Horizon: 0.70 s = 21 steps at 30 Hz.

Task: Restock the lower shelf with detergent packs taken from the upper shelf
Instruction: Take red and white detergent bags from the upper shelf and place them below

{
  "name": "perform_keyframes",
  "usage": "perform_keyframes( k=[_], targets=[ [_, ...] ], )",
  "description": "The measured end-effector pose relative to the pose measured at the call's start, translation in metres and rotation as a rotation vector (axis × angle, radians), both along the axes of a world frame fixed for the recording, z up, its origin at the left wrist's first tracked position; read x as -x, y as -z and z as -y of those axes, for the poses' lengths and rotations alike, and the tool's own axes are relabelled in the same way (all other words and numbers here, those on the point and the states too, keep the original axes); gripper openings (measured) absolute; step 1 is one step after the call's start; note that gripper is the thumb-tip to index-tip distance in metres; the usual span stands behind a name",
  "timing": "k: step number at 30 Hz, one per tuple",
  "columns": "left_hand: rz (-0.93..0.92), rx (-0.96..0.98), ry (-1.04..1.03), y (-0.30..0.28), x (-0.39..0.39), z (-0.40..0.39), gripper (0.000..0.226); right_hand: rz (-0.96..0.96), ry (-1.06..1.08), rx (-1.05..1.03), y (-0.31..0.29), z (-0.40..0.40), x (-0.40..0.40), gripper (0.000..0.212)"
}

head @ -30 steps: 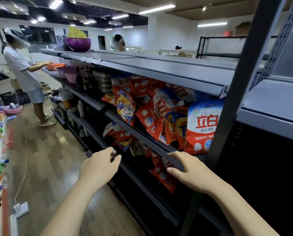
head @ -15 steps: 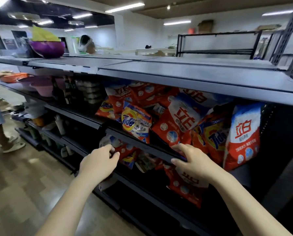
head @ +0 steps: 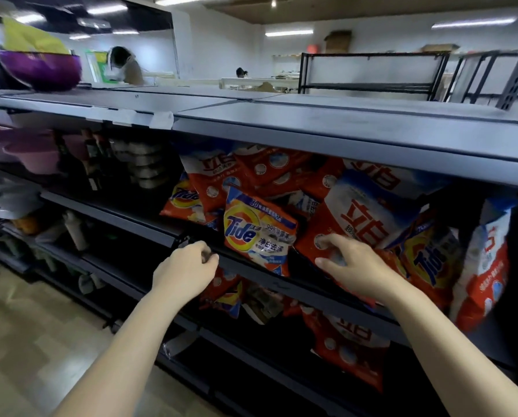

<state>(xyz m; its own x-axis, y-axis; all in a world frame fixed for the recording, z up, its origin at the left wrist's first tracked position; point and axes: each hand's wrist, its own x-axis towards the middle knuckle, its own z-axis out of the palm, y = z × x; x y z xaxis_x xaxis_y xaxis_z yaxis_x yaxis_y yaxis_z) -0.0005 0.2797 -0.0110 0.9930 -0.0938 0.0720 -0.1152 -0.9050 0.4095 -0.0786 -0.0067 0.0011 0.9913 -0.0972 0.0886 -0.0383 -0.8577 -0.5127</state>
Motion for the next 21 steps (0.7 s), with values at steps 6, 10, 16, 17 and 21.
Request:
perform_keyframes(
  k=[6, 10, 16, 17, 21],
  targets=[
    [0.008, 0.08, -0.026, 0.0, -0.075, -0.004, 0.036, 0.026, 0.087, -0.033, -0.007, -0.006, -0.066, 0.057],
    [-0.027, 0.133, -0.041, 0.004, -0.109, 0.0, 0.035, 0.06, 0.128, -0.032, -0.014, -0.008, -0.1, 0.053],
    [-0.061, 0.266, -0.027, 0.013, -0.161, 0.004, 0.048, 0.137, 0.137, 0.032, -0.026, -0.004, -0.144, 0.047],
    [-0.059, 0.29, -0.029, 0.016, -0.172, 0.003, 0.05, 0.152, 0.141, 0.025, -0.027, -0.003, -0.152, 0.048],
    [-0.066, 0.383, -0.015, 0.03, -0.213, 0.0, 0.05, 0.209, 0.191, -0.002, -0.031, -0.005, -0.188, 0.053]
  ],
)
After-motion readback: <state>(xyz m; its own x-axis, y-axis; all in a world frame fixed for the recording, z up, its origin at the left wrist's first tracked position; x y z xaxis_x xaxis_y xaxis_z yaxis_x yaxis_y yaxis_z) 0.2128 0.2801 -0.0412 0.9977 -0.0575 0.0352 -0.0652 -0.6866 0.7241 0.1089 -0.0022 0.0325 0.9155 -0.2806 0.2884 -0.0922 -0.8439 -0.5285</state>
